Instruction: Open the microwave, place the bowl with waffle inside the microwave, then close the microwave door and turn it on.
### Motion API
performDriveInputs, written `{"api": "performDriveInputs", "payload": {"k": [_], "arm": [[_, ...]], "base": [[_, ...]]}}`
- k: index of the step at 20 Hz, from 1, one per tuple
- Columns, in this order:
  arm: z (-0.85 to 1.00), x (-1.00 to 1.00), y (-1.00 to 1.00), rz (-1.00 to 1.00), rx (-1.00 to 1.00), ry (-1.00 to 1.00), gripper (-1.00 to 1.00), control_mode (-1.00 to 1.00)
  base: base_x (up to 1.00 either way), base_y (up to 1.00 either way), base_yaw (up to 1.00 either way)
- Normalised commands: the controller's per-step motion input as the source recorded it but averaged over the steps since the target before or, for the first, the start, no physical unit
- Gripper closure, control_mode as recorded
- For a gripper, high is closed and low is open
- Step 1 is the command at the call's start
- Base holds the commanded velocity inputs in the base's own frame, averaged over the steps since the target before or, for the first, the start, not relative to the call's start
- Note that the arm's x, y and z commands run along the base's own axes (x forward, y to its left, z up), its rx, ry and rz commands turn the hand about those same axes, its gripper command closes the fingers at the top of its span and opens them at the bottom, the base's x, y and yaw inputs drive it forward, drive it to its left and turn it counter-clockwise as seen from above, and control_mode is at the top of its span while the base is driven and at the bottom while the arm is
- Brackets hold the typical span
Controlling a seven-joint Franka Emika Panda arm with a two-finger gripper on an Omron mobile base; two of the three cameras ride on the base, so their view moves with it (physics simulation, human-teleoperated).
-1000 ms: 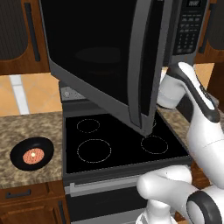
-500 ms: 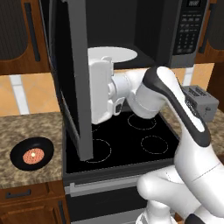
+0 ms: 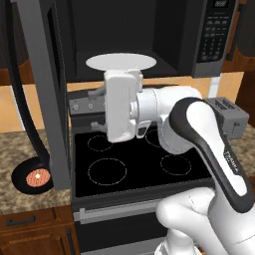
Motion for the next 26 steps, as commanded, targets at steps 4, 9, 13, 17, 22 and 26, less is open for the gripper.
{"api": "performDriveInputs", "payload": {"k": [4,9,13,17,22,26], "arm": [[0.00,0.00,-1.00,-0.42,-0.03,0.02,-1.00,-1.00],[-0.04,0.05,-0.80,-0.35,-0.18,0.21,-1.00,-1.00],[-0.34,0.27,-0.35,-0.09,-0.31,0.53,-1.00,-1.00],[-0.68,0.46,-0.04,0.00,-0.32,0.43,-1.00,-1.00],[-0.96,0.51,0.00,0.13,-0.32,0.13,-1.00,-1.00],[-0.98,0.49,0.03,0.20,-0.18,0.00,-1.00,-1.00]], "base": [[0.00,0.00,0.00],[0.00,0.00,0.00],[0.00,0.00,0.00],[0.00,0.00,0.00],[0.00,0.00,0.00],[0.00,0.00,0.00]]}}
